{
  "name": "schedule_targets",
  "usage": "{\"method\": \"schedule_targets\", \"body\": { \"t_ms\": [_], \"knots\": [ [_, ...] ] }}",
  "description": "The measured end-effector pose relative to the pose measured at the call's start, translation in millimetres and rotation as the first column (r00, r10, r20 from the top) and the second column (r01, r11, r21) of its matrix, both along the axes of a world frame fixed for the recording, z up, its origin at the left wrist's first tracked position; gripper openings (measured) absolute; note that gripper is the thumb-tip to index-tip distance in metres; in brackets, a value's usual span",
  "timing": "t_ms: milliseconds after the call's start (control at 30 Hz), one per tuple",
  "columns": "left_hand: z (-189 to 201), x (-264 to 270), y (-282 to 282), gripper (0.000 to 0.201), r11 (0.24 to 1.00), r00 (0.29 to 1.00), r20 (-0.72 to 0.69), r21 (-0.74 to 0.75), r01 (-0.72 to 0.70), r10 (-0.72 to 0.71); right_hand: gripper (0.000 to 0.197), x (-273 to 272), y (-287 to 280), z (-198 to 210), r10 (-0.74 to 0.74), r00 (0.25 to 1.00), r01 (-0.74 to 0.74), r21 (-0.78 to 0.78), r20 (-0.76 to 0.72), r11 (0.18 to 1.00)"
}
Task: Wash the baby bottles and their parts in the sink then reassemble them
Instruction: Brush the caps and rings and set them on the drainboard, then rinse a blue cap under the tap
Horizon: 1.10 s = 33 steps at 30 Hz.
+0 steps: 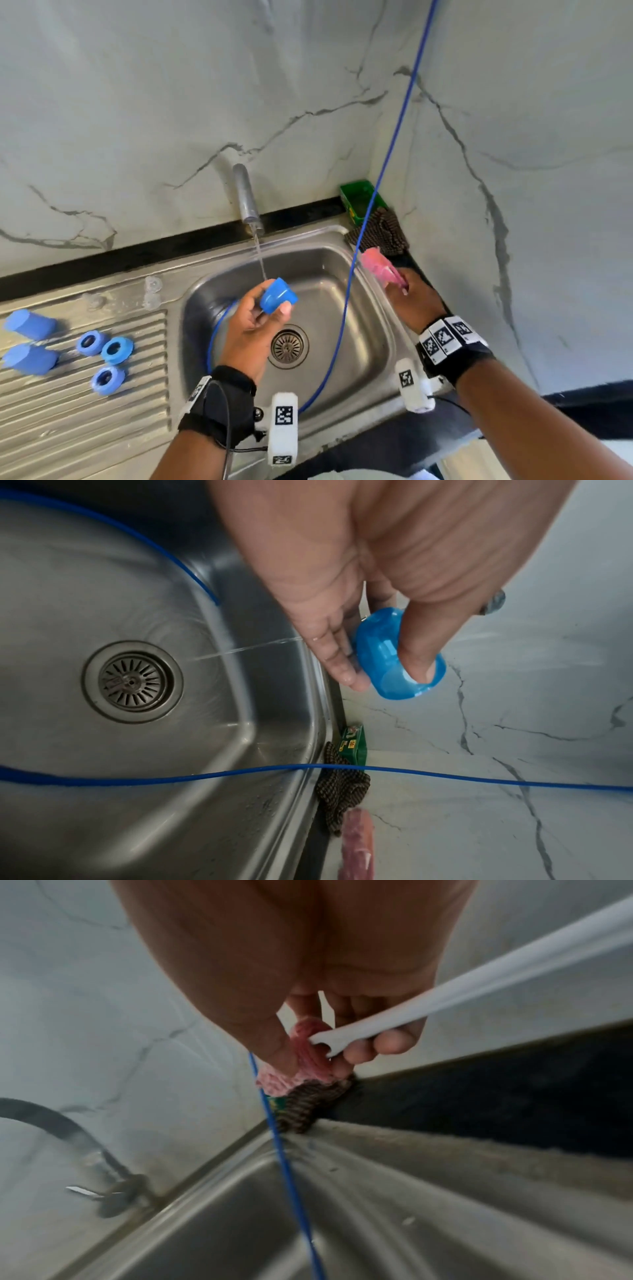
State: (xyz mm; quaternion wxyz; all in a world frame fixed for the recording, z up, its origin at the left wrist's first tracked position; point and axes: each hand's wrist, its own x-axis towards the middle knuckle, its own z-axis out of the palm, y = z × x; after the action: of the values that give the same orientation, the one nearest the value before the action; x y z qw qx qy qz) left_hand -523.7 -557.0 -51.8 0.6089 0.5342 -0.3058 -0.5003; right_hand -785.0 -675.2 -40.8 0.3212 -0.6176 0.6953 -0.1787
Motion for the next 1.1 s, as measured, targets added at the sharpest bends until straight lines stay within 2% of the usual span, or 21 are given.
{"method": "schedule_targets", "body": {
  "t_ms": [67,167,300,400,500,600,667,767,933,1033,1100],
  "knots": [
    [-1.2,-1.6,-4.1,0.069,1.000,1.000,-0.011,0.009,0.008,-0.008,0.035,-17.7,-14.6,-14.8,-0.047,0.995,0.041,-0.079,-0.084,0.996],
    [-4.0,-0.9,-8.2,0.068,0.999,1.000,0.004,0.028,0.026,-0.026,0.041,-29.8,-28.0,-37.8,-0.053,0.980,0.021,-0.164,-0.190,0.986],
    [-7.9,4.9,-9.5,0.068,0.998,1.000,0.004,0.055,0.010,-0.011,0.050,-32.5,-30.7,-56.1,-0.055,0.976,0.007,-0.222,-0.211,0.975],
    [-10.4,11.8,-9.0,0.066,0.998,1.000,0.003,0.065,0.002,-0.002,0.062,-32.7,-29.4,-61.2,-0.053,0.963,-0.022,-0.277,-0.263,0.961],
    [-15.7,18.5,-14.5,0.051,0.996,0.999,0.032,0.079,-0.030,0.027,0.074,-31.5,-29.8,-60.9,-0.015,0.943,-0.112,-0.361,-0.331,0.926],
    [-20.0,25.2,-27.9,0.045,0.993,0.996,0.058,0.091,-0.076,0.071,0.070,-21.2,-33.1,-54.3,0.016,0.941,-0.168,-0.423,-0.339,0.890],
    [-24.3,30.7,-40.9,0.046,0.989,0.991,0.089,0.108,-0.105,0.095,0.060,-4.7,-32.6,-48.9,0.053,0.947,-0.215,-0.504,-0.317,0.837],
    [-28.4,39.5,-64.8,0.053,0.980,0.985,0.098,0.124,-0.154,0.142,0.056,33.9,-30.8,-39.9,0.177,0.952,-0.293,-0.573,-0.250,0.765],
    [-29.4,51.1,-92.7,0.056,0.989,0.989,0.120,0.112,-0.100,0.086,0.049,99.7,-32.0,-38.3,0.380,0.925,-0.321,-0.479,0.027,0.817],
    [-29.0,53.2,-95.6,0.059,0.992,0.989,0.136,0.108,-0.065,0.050,0.061,140.2,-36.0,-38.8,0.468,0.858,-0.379,-0.354,0.211,0.855],
    [-30.2,53.0,-93.7,0.059,0.994,0.990,0.134,0.098,-0.056,0.043,0.071,161.6,-38.8,-40.2,0.514,0.813,-0.428,-0.318,0.273,0.846]
  ]
}}
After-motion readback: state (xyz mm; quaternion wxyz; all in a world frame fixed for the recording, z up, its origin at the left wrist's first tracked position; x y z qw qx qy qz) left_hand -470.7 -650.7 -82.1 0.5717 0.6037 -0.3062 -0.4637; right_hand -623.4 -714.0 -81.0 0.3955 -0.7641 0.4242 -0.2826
